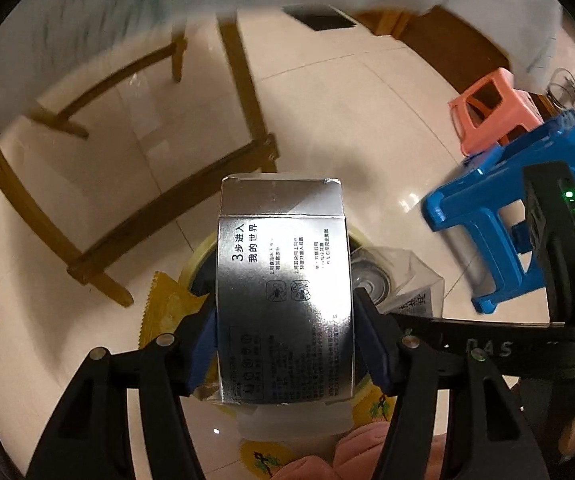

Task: Collect trash
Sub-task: 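Open both grippers over the bin to drop box and bag, then raise both tools from the bin back toward the table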

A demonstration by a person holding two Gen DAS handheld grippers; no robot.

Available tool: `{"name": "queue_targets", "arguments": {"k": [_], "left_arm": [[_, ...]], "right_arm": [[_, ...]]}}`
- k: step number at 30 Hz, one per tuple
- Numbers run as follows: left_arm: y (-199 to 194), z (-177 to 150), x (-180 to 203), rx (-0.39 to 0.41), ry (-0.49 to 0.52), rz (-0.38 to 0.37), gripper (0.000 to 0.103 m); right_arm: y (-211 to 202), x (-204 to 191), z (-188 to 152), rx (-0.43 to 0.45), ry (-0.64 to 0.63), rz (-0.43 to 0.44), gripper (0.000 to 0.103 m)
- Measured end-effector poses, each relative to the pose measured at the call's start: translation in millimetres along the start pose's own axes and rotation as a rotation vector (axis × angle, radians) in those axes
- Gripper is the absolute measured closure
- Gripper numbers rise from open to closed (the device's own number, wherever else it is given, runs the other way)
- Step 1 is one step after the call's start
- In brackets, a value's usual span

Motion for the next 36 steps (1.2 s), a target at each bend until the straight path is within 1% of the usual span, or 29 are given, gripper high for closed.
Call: {"name": "queue_targets", "arguments": {"k": [2, 3, 4, 5, 6, 7, 8, 9, 10, 13, 18, 20, 24, 30, 36], "left_arm": [[7.9, -2.5, -5.8, -0.008, -0.024, 0.001, 0.040], [12.0, -3.8, -8.4, -0.013, -0.034, 0.003, 0.037], [14.5, -5.0, -10.8, -0.018, -0.038, 0.006, 0.030], [15.5, -5.0, -12.1, -0.014, -0.039, 0.006, 0.027], [14.9, -4.4, -13.1, -0.005, -0.040, 0.005, 0.021], [13.2, -4.2, -13.2, 0.001, -0.042, 0.003, 0.016], [12.6, -3.7, -13.7, 0.003, -0.044, -0.001, 0.012], [12.5, -4.0, -16.5, 0.003, -0.043, -0.002, 0.006], [10.6, -3.4, -16.1, 0.006, -0.041, -0.002, 0.004], [4.4, -0.6, -17.9, 0.022, -0.035, 0.002, 0.004], [-12.3, 0.2, -14.2, 0.038, -0.036, 0.009, 0.004], [-24.0, 1.2, -12.3, 0.047, -0.042, 0.011, 0.004], [-47.8, 1.6, -11.3, 0.043, -0.061, 0.020, 0.004], [-99.3, -0.6, -7.9, 0.036, -0.102, 0.030, 0.004], [-171.1, 5.9, 1.5, 0.034, -0.138, 0.031, 0.004]], "right_arm": [[9.2, 1.1, 1.9, -0.016, 0.001, 0.014, 0.068], [11.6, 1.1, 2.5, -0.024, 0.003, 0.022, 0.066], [14.5, 2.1, 3.4, -0.030, 0.010, 0.028, 0.066], [16.3, 3.4, 3.8, -0.032, 0.018, 0.036, 0.065], [17.0, 4.4, 4.3, -0.031, 0.025, 0.044, 0.063], [16.7, 5.9, 4.4, -0.028, 0.028, 0.050, 0.057], [15.3, 6.8, 4.8, -0.021, 0.032, 0.055, 0.054], [13.6, 7.8, 4.8, -0.016, 0.032, 0.055, 0.048], [12.9, 7.8, 5.1, -0.012, 0.030, 0.055, 0.044], [7.3, 3.9, 6.9, 0.006, 0.009, 0.053, 0.044], [-6.1, -2.6, 6.4, 0.032, -0.022, 0.020, 0.044], [-12.7, -5.9, 5.2, 0.038, -0.024, 0.022, 0.044], [-32.5, -18.1, 1.3, 0.060, -0.055, -0.004, 0.044], [-79.3, -46.2, -12.0, 0.099, -0.115, -0.041, 0.044], [-139.3, -75.4, -24.6, 0.132, -0.152, -0.056, 0.044]]}}
Point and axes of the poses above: each gripper's, at about its wrist camera, not at the fingertips, and y roughly the way its jaws point, x to its right, z to its top, the point moved 7 cm from there along y, roughly the way its jaws point, and after that the axes turned 3 degrees about -y, right-handed, at the moved point
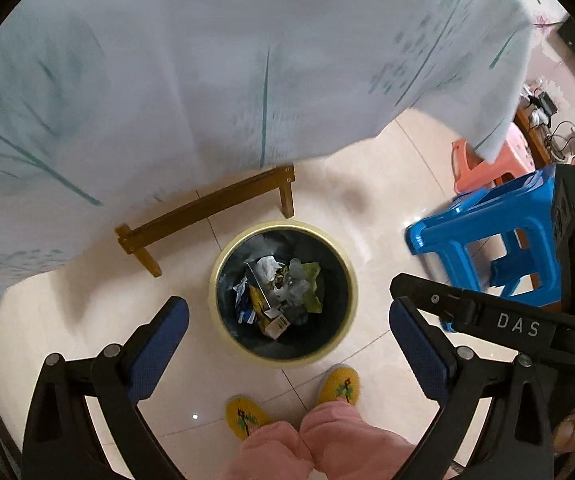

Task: Collect trash
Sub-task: 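Raise both tools from the bin back toward the table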

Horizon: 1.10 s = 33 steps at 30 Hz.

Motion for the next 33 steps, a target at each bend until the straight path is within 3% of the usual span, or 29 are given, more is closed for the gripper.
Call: {"name": "queue_targets", "arguments": {"k": [10, 18, 33], "left_arm": [[-124.0, 24.8, 20.6, 0.044, -0.029, 0.002, 0.004], [-207.5, 48.0, 40.2, 0.135, -0.042, 0.014, 0.004], [-289.4, 101.9, 59.6, 0.303, -0.092, 0.066, 0.004]], "right_arm": [[-119.6, -42.2, 0.4, 0.048, -0.063, 0.014, 0.044], [-203.1, -72.9, 12.6, 0.117, -0.163, 0.021, 0.044], [-279.5, -123.3, 53.3, 0.218, -0.336, 0.071, 0.044]]}}
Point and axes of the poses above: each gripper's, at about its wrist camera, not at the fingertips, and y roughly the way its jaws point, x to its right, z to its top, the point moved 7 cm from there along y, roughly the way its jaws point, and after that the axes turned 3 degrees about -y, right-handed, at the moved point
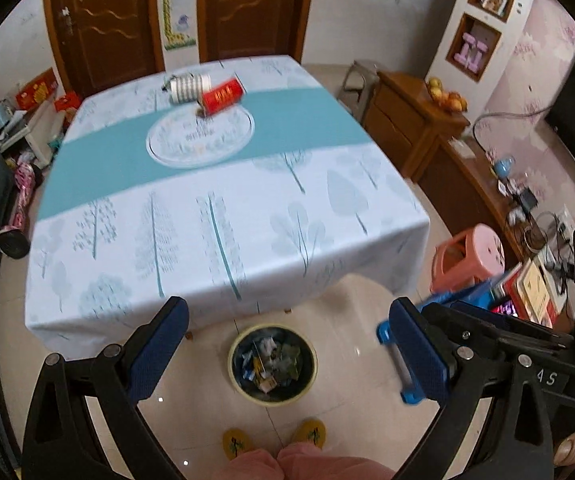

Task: Collect trash
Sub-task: 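Raise both tools from the bin back toward the table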

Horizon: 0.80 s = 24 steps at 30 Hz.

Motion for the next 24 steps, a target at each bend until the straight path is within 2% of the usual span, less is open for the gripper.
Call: {"name": "queue_targets", "arguments": {"k": [7, 16, 24], "left_arm": [[-7.9, 23.4, -7.4, 0.048, -0.025, 0.049, 0.004], [8.8, 62.0, -52.5, 0.063, -0.060, 0.091, 0.004], [58.1, 143.5, -106.8, 0.030, 0.033, 0.099, 0.004]], "right_arm": [[3.4, -22.2, 33.2, 0.008, -0.091, 0.037, 0.044], [41.4, -53.6, 75.9, -0.016, -0.152, 0.055, 0.044], [87.8, -83.1, 150.0, 0.006, -0.097, 0.022, 0.044]]}}
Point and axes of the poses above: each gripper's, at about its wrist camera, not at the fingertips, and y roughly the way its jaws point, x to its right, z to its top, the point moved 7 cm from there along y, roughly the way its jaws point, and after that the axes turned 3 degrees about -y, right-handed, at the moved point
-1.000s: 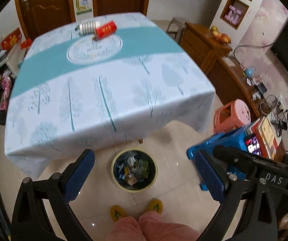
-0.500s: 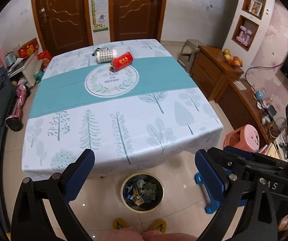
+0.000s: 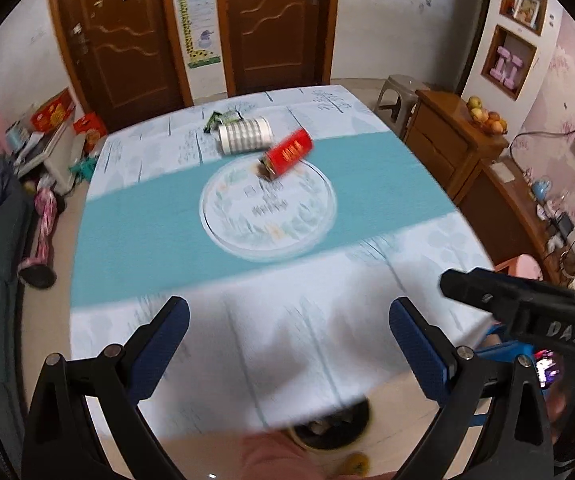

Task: Collect trash
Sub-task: 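Raise both tools from the bin back toward the table, then grasp the green wrapper with the left gripper while the right grasps the red box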

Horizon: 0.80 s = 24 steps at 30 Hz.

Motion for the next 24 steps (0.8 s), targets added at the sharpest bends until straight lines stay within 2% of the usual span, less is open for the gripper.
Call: {"name": "queue_targets", "arguments": {"k": [8, 12, 18, 24], "left_arm": [[77.8, 116.2, -70.1, -0.034, 0.108, 0.008, 0.004], [123.0, 166.8, -94.3, -0.071, 0.134, -0.024, 0.004], [178.1, 226.6, -117.7, -0.096, 0.101, -0.071, 0.004], [243.0, 266.4, -128.0, -0.150, 0.093, -0.081, 0.004]], "right_arm": [[70.5, -17.9, 78.4, -0.017, 0.140, -0.035, 0.044], [111.1, -28.4, 117.3, -0.022, 0.169, -0.060, 0.044], [165.8, -27.5, 156.0, -0.050, 0.231, -0.090, 0.044], [212.5, -20.5, 171.3, -0.090, 0.295, -0.118, 0.044]]}}
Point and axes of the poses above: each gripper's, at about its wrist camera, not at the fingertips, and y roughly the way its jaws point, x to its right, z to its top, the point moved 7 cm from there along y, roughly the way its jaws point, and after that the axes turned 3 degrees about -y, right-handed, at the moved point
